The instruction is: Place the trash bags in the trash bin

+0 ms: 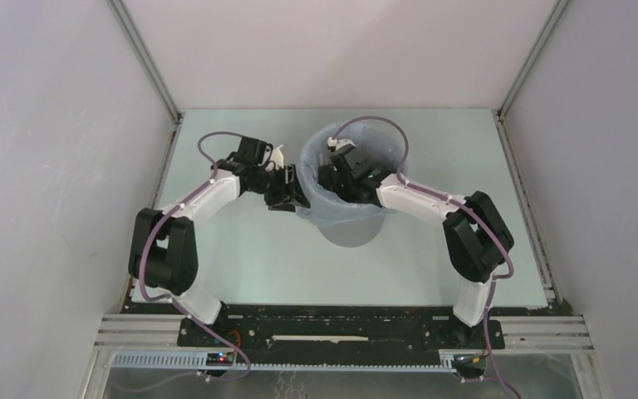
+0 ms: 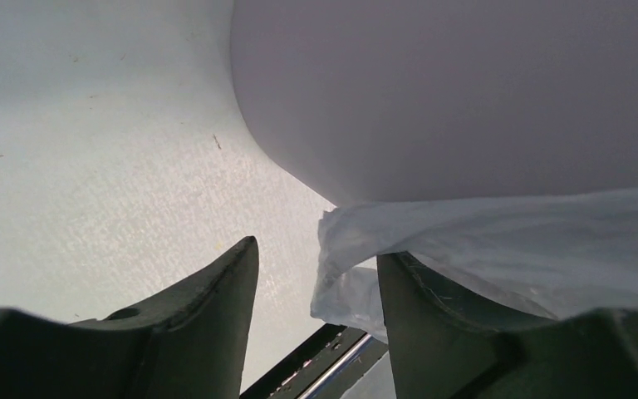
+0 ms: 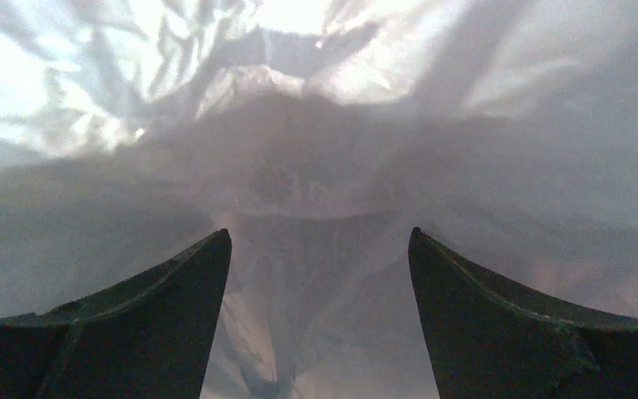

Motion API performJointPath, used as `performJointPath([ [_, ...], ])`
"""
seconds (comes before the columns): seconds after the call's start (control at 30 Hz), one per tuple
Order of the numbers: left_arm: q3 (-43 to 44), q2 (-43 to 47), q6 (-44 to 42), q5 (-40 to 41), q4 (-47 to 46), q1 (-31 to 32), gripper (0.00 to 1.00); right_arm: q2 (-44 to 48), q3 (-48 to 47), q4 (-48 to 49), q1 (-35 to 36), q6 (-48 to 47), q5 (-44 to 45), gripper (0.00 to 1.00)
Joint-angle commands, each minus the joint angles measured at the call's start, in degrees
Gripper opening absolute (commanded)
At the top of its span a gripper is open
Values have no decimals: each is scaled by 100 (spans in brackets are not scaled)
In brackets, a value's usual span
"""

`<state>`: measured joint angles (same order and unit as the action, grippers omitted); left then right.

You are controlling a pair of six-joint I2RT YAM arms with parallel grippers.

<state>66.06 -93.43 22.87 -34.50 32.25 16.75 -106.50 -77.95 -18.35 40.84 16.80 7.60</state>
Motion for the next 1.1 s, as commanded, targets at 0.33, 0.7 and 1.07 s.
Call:
performJointPath([
  [0.33, -98, 655, 87, 145, -215, 22, 61, 843, -538, -1220, -146, -32, 70, 88],
  [0.7, -228, 590, 497, -156, -622, 216, 62, 30, -418, -677, -56, 275, 213, 87],
  [1.07, -212, 584, 345, -19, -461, 237, 61, -285, 373, 581, 3, 392, 123, 87],
])
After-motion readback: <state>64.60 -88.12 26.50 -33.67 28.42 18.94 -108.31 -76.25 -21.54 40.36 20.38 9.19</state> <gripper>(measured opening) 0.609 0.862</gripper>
